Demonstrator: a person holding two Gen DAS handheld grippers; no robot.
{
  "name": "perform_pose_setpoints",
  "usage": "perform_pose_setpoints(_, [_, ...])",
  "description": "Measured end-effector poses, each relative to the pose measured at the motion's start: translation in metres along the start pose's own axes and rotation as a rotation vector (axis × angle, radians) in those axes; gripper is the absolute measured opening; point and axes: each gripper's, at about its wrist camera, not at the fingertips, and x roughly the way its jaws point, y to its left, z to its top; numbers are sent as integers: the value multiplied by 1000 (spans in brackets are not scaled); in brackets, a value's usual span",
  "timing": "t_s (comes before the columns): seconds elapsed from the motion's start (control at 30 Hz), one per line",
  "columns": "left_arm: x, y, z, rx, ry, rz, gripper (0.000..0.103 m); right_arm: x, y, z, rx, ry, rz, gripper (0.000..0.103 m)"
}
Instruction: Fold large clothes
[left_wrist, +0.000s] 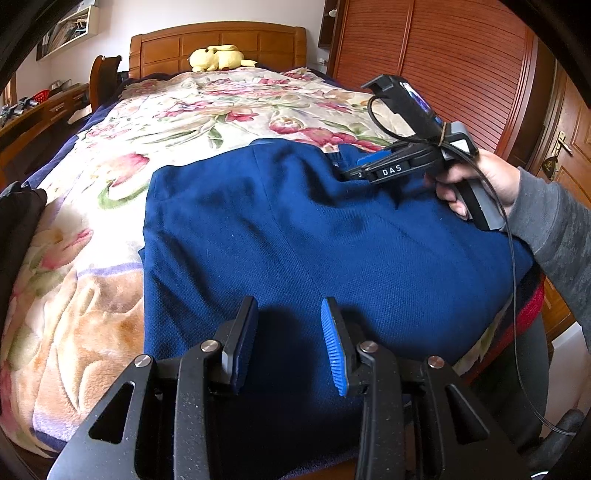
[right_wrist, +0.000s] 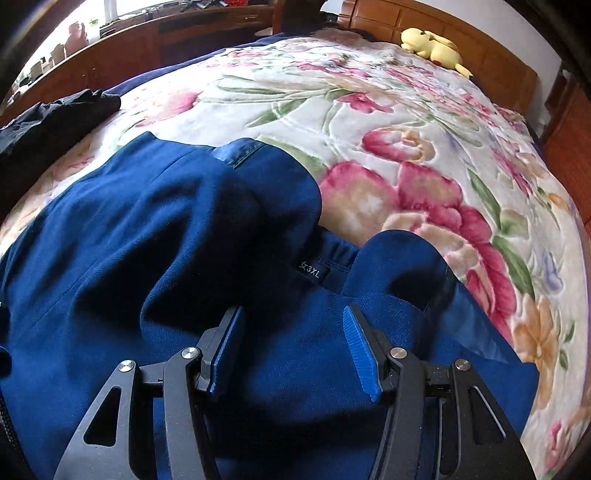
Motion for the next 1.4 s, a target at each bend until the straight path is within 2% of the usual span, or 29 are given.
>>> perform_pose_setpoints(0.1, [1, 1, 1, -1, 0, -3, 36, 0, 10, 6, -5, 11, -6, 57])
perform_pose_setpoints(0.17, [2, 0, 1, -1, 0, -5, 36, -5, 17, 4, -20, 26, -4, 40])
perform_pose_setpoints(0.2, [2, 0, 1, -1, -1, -4, 36, -5, 21, 5, -30, 43, 10, 20])
perform_pose_setpoints(0.23, [2, 0, 1, -1, -1, -4, 36, -3, 23, 4, -44, 57, 14, 8])
perform_pose_setpoints(0.37, [2, 1, 1, -3, -2, -5, 36, -1, 30, 5, -98, 63, 15, 3])
perform_pose_setpoints(0.43, [2, 1, 0, -2, -3, -5, 36, -6, 32, 8, -111, 25, -16, 2])
perform_pose_setpoints(0.57, [2, 1, -1, -4, -2, 0, 36, -27, 22, 24, -47, -138, -100, 1])
perform_pose_setpoints(0.63, [3, 2, -1, -5, -1, -1, 37, -34, 16, 34, -8, -192, -152, 0])
perform_pose_setpoints(0.7, [3, 2, 0, -7, 1, 0, 37, -28, 14, 39, -5, -163, -146, 0])
perform_pose_setpoints(0.77, [3, 2, 0, -8, 0, -2, 37, -25, 10, 39, 23, -136, -160, 4])
perform_pose_setpoints(0.9, [4, 0, 0, -8, -2, 1, 36, -34, 4, 30, 69, -136, -65, 41])
perform_pose_setpoints(0.93, [4, 0, 0, -5, -2, 4, 37, -36, 6, 28, 60, -118, -48, 41])
perform_pose_setpoints(1.07, [3, 1, 0, -10, -1, 0, 37, -40, 5, 10, 35, -67, -70, 42])
perform_pose_setpoints(1.23, [4, 1, -1, -5, 0, 4, 37, -62, -7, -14, 86, -79, -51, 42])
perform_pose_setpoints(1.4, [0, 3, -2, -11, 0, 1, 37, -105, -6, -45, 110, -100, -66, 42])
